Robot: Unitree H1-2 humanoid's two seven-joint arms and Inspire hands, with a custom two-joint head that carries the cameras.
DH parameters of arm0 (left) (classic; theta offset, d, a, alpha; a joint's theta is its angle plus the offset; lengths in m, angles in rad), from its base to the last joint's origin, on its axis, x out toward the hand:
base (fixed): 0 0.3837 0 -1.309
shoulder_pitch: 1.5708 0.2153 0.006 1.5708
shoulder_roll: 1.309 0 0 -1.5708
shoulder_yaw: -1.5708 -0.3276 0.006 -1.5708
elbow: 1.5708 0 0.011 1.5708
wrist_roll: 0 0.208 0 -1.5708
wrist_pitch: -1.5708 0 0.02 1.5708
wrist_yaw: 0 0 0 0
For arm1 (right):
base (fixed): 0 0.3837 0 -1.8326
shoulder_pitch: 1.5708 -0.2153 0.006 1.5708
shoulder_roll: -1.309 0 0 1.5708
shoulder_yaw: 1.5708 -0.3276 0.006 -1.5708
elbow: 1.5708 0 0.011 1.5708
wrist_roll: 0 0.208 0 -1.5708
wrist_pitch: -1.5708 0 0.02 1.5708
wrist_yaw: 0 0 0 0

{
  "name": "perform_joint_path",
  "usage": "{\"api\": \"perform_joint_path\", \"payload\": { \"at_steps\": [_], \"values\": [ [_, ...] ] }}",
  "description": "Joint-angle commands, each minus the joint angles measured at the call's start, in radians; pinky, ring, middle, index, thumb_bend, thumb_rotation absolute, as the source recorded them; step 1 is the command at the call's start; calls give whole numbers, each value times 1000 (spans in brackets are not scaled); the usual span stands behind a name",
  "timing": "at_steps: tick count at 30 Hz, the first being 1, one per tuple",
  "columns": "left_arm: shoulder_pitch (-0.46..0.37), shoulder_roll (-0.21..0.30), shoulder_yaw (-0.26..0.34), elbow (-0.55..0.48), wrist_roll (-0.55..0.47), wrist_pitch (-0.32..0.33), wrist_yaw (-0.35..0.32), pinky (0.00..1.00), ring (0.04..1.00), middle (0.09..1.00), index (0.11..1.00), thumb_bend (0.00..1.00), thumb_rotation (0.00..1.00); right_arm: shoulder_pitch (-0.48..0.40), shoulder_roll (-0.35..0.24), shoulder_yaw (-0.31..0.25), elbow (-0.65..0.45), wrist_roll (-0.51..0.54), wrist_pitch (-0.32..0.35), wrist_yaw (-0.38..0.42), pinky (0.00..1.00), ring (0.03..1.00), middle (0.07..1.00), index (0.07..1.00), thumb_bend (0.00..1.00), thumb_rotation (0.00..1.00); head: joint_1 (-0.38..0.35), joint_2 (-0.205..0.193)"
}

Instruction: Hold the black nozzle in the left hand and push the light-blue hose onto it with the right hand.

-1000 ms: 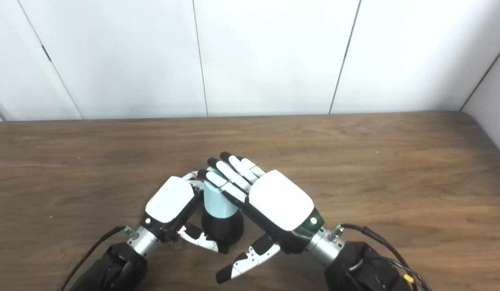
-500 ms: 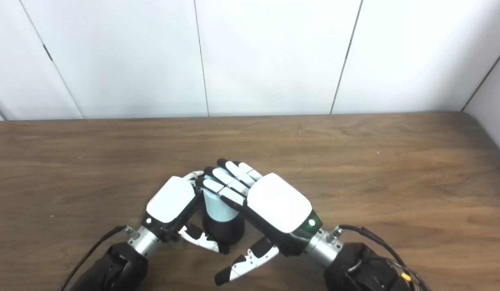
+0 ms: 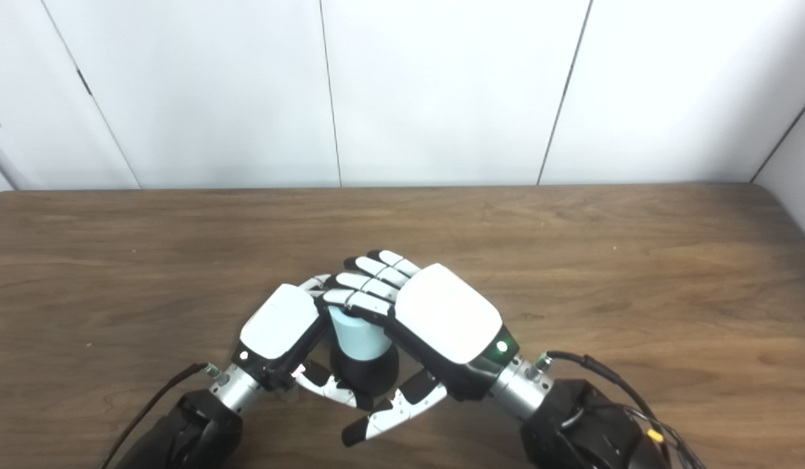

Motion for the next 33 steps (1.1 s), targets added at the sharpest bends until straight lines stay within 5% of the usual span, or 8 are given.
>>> {"api": "perform_joint_path", "payload": {
  "at_steps": [1,8,23,33],
  "values": [
    [64,-13,-28,51,-13,-4,-4,837,475,469,498,523,0,29,-6,2,12,5,18,57,950,989,972,948,911,798,0,0],
    [64,-13,-30,58,-10,-4,2,843,481,474,493,523,0,16,34,-31,-15,-28,81,90,1000,1000,1000,1000,931,808,1,-1],
    [64,-11,-36,58,5,3,4,830,478,472,497,523,0,6,119,-88,26,-63,59,-20,1000,1000,1000,1000,927,823,2,-5],
    [59,-8,-36,69,0,-1,5,828,481,468,500,523,0,40,174,-152,27,108,-9,-173,990,1000,1000,1000,901,827,3,-6]
  ]
}}
